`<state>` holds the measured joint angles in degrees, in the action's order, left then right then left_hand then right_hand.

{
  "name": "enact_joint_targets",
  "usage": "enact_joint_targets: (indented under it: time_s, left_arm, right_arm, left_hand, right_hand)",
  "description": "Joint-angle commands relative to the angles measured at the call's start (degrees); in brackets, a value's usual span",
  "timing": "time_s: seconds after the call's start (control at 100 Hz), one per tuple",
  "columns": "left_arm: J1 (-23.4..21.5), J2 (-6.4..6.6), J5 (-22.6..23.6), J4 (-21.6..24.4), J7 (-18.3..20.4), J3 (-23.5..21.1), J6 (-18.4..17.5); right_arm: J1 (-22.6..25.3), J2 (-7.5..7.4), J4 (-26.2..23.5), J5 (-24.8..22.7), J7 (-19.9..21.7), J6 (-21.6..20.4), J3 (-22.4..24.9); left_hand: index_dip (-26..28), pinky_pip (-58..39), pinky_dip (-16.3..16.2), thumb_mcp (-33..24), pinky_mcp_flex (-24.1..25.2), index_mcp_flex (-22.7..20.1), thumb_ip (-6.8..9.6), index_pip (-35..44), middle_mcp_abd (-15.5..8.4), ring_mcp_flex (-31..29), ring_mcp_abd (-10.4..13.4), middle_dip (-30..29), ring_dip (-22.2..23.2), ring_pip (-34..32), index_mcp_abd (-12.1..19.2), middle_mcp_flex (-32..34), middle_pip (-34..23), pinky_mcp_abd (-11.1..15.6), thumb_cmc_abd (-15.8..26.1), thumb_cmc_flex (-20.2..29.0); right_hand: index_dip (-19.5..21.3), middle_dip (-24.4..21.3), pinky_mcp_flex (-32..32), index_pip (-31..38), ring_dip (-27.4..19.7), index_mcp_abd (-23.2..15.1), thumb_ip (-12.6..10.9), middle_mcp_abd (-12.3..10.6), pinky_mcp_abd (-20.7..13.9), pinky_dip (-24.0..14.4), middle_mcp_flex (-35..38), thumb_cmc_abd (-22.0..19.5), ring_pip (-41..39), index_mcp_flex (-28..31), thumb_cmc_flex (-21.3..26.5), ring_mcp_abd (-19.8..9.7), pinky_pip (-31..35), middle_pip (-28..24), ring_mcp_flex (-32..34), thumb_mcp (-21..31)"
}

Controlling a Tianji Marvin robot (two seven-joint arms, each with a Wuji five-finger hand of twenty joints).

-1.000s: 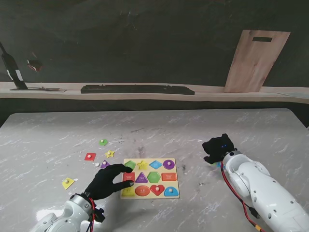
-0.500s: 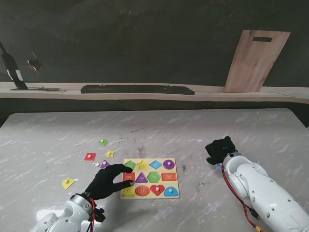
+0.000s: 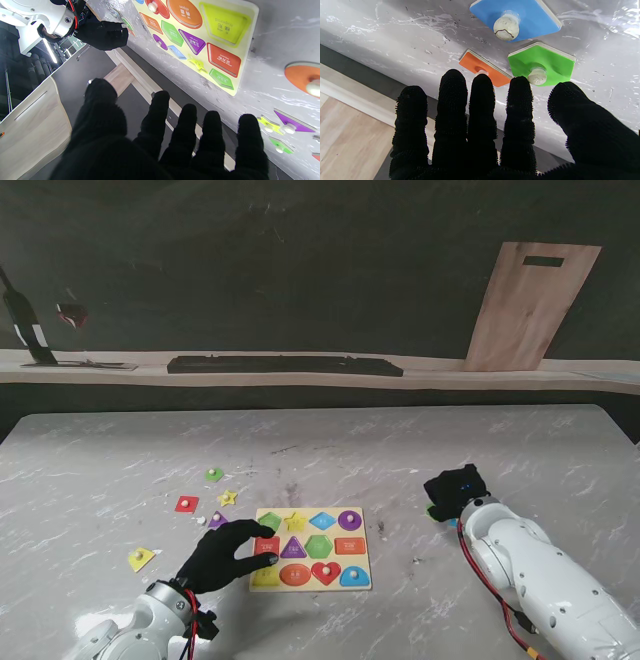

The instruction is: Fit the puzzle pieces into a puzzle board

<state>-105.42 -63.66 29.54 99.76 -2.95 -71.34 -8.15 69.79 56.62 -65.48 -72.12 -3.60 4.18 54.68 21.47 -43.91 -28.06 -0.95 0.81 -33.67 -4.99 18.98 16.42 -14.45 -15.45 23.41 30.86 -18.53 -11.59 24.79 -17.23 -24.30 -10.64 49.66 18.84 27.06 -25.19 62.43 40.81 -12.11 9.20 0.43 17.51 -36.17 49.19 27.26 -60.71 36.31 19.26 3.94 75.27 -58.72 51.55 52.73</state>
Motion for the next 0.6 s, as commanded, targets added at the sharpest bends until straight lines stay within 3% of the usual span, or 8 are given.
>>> enact_joint_targets:
  time_s: [0.0,0.59]
  left_arm:
    - [-0.09,-0.06,-0.24,0.13,0.12,0.17,0.18]
    - [-0.08,-0.06,-0.13,0.09,0.05,0.21,0.16]
  right_arm:
    - [0.07,0.28,0.26,-0.01,-0.12,0.26,-0.41]
    - [0.14,0.48,1.68,1.62,-0.71,1.90,-1.90]
  left_hand:
    - [-0.44,0.25,-0.90,2.35,0.93,-1.00,2.09,-0.47,-0.18,1.82,2.04,-0.60,-0.60,1.05,1.21,0.10,0.65,3.42,1.59,0.32]
    - [-0.48,0.27,-0.87,2.36,0.97,-1.06,2.10,-0.58,-0.10,1.90,2.04,-0.60,-0.62,1.10,1.11,0.04,0.68,3.41,1.56,0.32]
  right_hand:
    - [-1.05,0.33,-0.36,2.34,0.52,-1.54,1.84,-1.30,-0.13,-1.15,1.23,0.92,-1.07,-1.39,1.85,-0.03,1.76,-1.31,1.76,1.35]
    - [-3.10,-0.30,-1.60,6.36,0.51,-4.03,2.70,-2.64,-0.56,-0.87,4.54,3.57,-1.61,0.73,7.33,-0.85,1.91,-1.63,3.88,6.03]
